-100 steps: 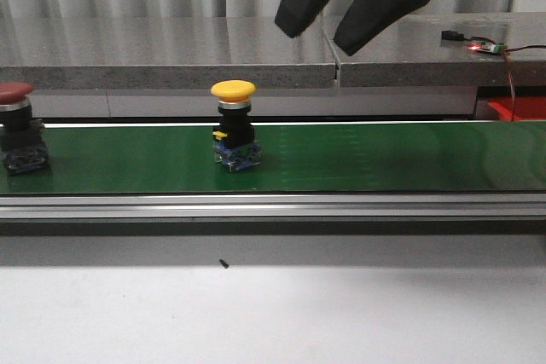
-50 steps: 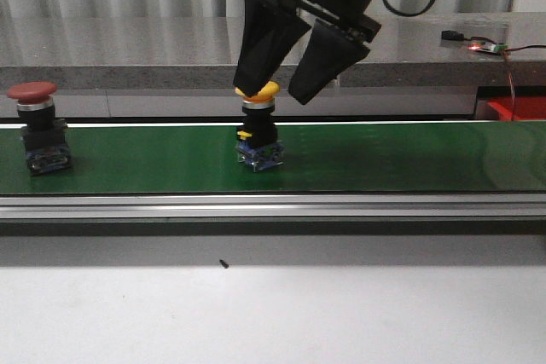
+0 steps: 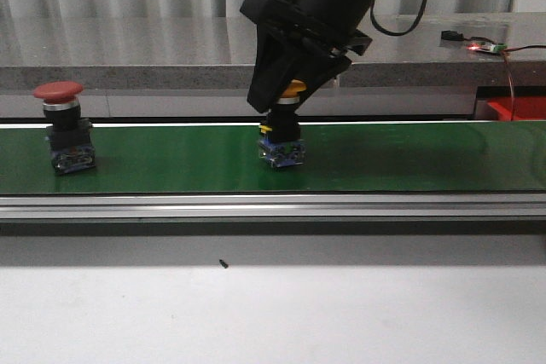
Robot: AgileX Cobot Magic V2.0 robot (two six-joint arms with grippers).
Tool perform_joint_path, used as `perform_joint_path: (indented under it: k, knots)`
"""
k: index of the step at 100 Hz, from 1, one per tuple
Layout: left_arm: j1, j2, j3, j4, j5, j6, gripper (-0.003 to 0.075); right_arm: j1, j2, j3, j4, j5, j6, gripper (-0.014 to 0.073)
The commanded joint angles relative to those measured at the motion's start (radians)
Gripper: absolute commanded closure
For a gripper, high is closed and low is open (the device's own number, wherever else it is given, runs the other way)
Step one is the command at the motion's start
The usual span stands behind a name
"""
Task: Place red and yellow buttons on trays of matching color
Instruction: 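Lower the right gripper onto the yellow button on the belt and grasp, then lift the yellow button into the yellow tray and open the right gripper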
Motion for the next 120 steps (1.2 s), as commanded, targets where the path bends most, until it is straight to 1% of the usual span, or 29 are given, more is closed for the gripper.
perform_joint_path:
  k: [1,22,38,57,73,99,120]
  knots:
    - [-0.006,0.001,-0.026,-0.029,-0.069,-0.006,0.0739,-0.006,-0.059,-0.03,0.028,-0.009,-0.012,0.0383]
    - [-0.006,0.001,-0.026,-0.029,-0.069,-0.006,0.0739,-0.034,-0.114,-0.026,0.035,-0.006,-0.008,0.0389]
    - [-0.006,0.001,-0.026,-0.029,-0.069,-0.006,0.0739,-0.079,-0.183,-0.023,0.036,0.009,0.004,0.0389]
    - [-0.006,0.001,-0.026,-0.029,-0.069,-0.006,0.0739,-0.161,-0.286,0.074,0.036,-0.004,0.015,0.0389]
    - [-0.006,0.001,-0.026,-0.029,-0.069,-0.006,0.0739,-0.261,-0.39,0.208,0.036,-0.061,0.027,0.0389]
    - [-0.006,0.001,-0.026,-0.029,-0.069,-0.006,0.0739,-0.474,-0.54,0.412,0.036,-0.136,0.052,0.0389]
    - [-0.006,0.001,-0.026,-0.029,-0.069,-0.006,0.0739,-0.657,-0.598,0.52,0.035,-0.139,0.077,0.0389]
